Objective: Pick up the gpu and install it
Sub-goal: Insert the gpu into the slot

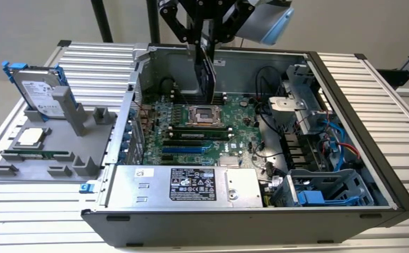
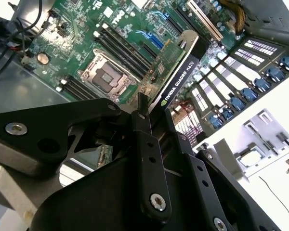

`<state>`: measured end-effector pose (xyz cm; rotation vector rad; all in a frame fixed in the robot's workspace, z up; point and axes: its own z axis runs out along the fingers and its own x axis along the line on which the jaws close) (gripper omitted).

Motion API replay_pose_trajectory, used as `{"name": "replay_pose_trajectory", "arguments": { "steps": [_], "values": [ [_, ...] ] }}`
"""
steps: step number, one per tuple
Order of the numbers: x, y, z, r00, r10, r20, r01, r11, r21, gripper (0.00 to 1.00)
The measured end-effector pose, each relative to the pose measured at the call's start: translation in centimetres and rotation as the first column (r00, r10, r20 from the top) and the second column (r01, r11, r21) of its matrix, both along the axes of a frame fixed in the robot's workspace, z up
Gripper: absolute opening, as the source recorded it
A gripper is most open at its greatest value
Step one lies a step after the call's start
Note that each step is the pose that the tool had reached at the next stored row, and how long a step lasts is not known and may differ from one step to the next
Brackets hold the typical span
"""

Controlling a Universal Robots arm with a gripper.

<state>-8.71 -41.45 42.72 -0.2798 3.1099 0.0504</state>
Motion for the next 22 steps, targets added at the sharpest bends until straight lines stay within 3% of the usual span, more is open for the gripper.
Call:
{"name": "replay_pose_trajectory", "arguments": {
  "steps": [11, 22],
  "values": [
    [0.07, 0.0, 0.03, 0.9985, 0.054, 0.0, -0.054, 0.9985, 0.0, 0.0],
    [0.07, 0.0, 0.04, 0.9939, 0.111, 0.0, -0.111, 0.9939, -0.0001, 0.0]
  ]
}}
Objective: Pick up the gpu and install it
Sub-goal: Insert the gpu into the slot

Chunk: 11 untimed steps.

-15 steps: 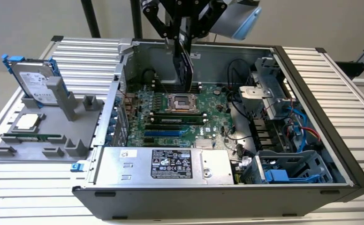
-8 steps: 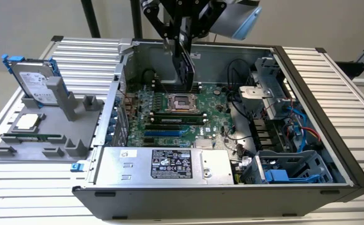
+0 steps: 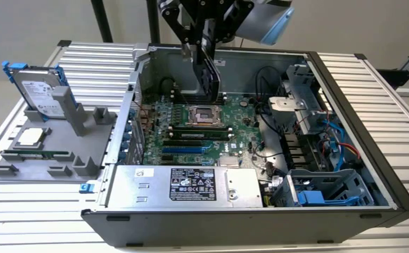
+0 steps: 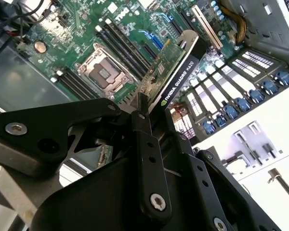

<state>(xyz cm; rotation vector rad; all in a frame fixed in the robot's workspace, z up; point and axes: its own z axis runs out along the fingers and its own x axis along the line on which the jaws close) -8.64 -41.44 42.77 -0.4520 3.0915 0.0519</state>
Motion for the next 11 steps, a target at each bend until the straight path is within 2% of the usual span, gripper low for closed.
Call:
{"name": "replay_pose_trajectory", "arguments": {
  "steps": [11],
  "values": [
    [0.0, 0.0, 0.0, 0.9977, 0.068, 0.0, -0.068, 0.9977, 0.0, 0.0]
  ]
}}
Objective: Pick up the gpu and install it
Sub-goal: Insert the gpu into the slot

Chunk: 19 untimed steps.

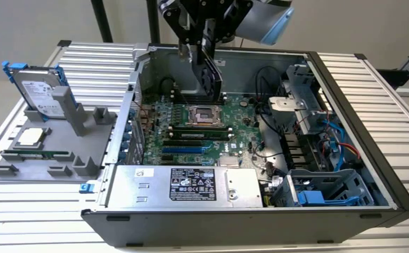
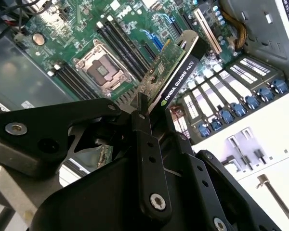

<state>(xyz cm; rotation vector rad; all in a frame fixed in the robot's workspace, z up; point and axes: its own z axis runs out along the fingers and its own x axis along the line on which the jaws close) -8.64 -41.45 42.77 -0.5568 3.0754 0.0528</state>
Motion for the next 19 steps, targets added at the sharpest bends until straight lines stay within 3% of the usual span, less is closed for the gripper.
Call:
{"name": "replay_pose_trajectory", "arguments": {
  "steps": [10, 19],
  "values": [
    [0.0, 0.0, 0.0, 0.9975, 0.071, 0.0, -0.071, 0.9975, 0.0, 0.0],
    [0.0, 0.0, 0.0, 0.9899, 0.142, 0.0, -0.142, 0.9899, 0.0, 0.0]
  ]
}}
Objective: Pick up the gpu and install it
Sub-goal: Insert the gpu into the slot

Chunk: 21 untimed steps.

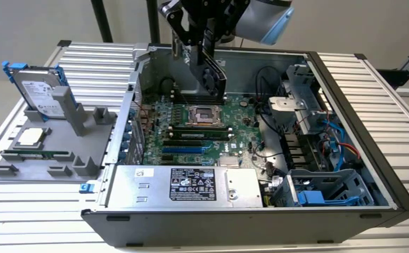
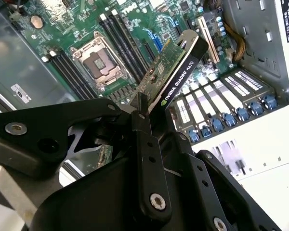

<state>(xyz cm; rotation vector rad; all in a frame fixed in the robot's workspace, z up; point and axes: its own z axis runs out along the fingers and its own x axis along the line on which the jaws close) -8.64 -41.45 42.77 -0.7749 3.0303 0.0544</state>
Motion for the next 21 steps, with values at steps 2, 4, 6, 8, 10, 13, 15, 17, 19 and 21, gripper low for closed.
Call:
{"name": "replay_pose_trajectory", "arguments": {
  "steps": [2, 4, 6, 8, 10, 13, 15, 17, 19, 21],
  "values": [
    [0.0, 0.0, 0.0, 0.9999, 0.015, 0.0, -0.015, 0.9999, 0.0, 0.0],
    [0.0, 0.0, 0.0, 0.9995, 0.031, 0.0, -0.031, 0.9995, 0.0, 0.0],
    [0.0, 0.0, 0.0, 0.9989, 0.047, -0.0001, -0.047, 0.9989, -0.0001, 0.0],
    [0.0, 0.0, 0.0, 0.9981, 0.061, 0.0, -0.061, 0.9981, -0.0001, 0.0],
    [0.0, 0.0, 0.0, 0.997, 0.077, 0.0, -0.077, 0.997, -0.0001, 0.0],
    [0.0, 0.0, 0.0, 0.995, 0.1, 0.0, -0.1, 0.995, 0.0, 0.0],
    [0.0, 0.0, 0.0, 0.9934, 0.115, 0.0, -0.115, 0.9934, 0.0, 0.0],
    [0.0, 0.0, 0.0, 0.9914, 0.131, 0.0, -0.131, 0.9914, 0.0, 0.0],
    [0.0, 0.0, 0.0, 0.9893, 0.146, 0.0, -0.146, 0.9893, 0.0, 0.0],
    [0.0, 0.0, 0.01, 0.9868, 0.162, -0.0001, -0.162, 0.9868, -0.0001, 0.0]
  ]
}}
